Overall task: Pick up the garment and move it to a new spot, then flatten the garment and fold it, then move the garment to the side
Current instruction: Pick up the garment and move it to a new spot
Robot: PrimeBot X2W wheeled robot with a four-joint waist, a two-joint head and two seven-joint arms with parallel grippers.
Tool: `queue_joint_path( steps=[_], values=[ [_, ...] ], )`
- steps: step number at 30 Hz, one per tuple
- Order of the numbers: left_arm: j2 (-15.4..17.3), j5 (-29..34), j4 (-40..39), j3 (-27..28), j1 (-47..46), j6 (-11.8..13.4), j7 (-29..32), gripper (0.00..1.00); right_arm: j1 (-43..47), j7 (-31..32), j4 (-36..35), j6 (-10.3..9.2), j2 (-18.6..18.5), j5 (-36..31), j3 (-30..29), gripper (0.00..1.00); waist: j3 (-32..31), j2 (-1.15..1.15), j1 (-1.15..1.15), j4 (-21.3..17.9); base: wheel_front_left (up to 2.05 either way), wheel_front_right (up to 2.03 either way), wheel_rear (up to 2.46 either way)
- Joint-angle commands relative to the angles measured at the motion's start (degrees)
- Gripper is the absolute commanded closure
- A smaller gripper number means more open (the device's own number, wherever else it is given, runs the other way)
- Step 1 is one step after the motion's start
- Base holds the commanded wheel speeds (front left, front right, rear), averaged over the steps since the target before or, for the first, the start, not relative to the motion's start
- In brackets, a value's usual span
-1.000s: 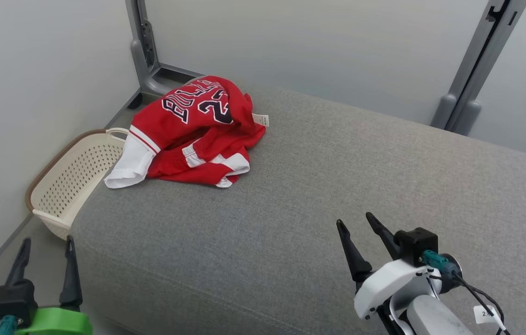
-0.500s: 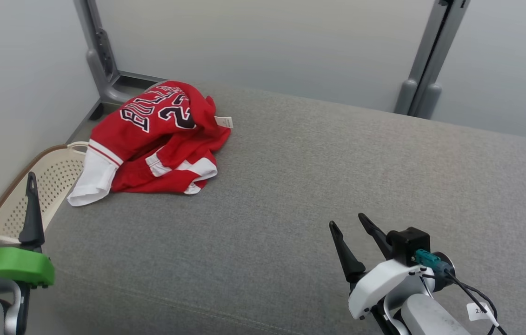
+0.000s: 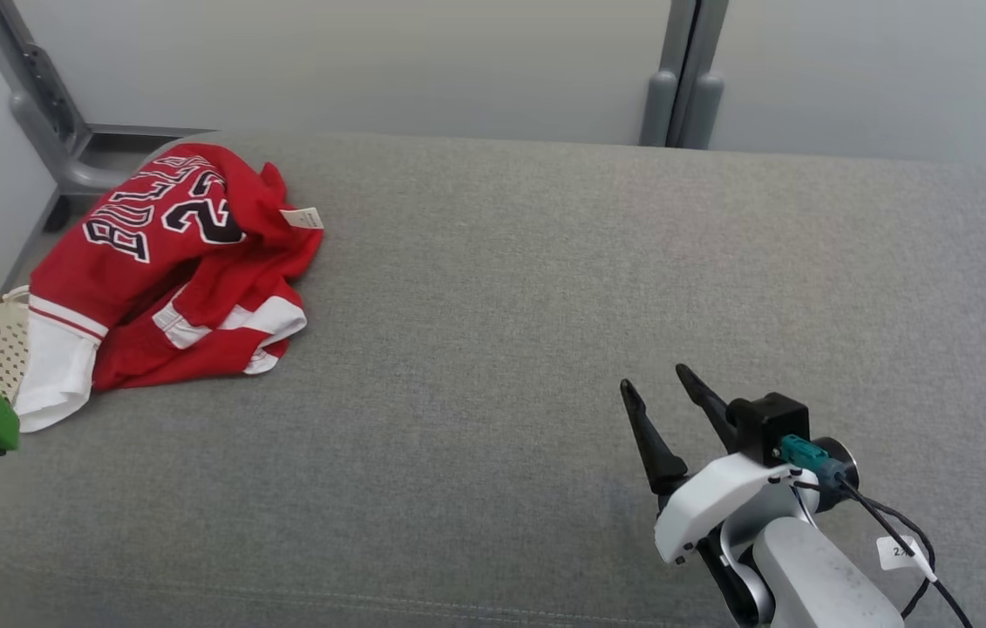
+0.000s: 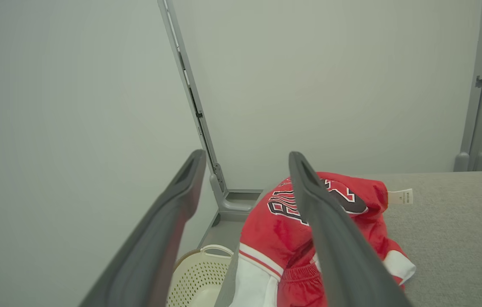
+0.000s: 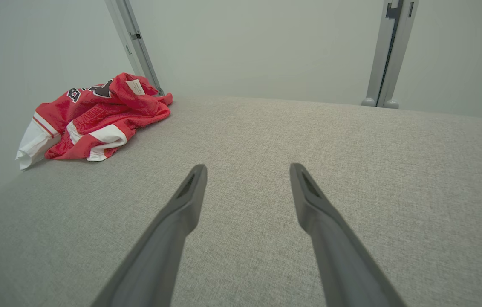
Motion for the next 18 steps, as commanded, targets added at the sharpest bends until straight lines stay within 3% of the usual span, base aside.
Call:
queue_joint_path(
  steps=[1,18],
  values=[
    [0.70,-1.03,1.28,-0.22,-2.08,-0.31,0.27,0.00,-0.89,-0.24,-0.18,0.00,-0.24,-0.49,-0.50,0.00,3.62,0.00,0.00,-3.55,0.00,0.00,0.00],
    [7.10,-8.13,14.85,-9.68,-15.55,-0.81,2.39,0.00,-4.92,-0.25,-0.13,0.00,-0.23,-1.44,-0.91,0.00,10.82,0.00,0.00,-9.62,0.00,0.00,0.00]
  ],
)
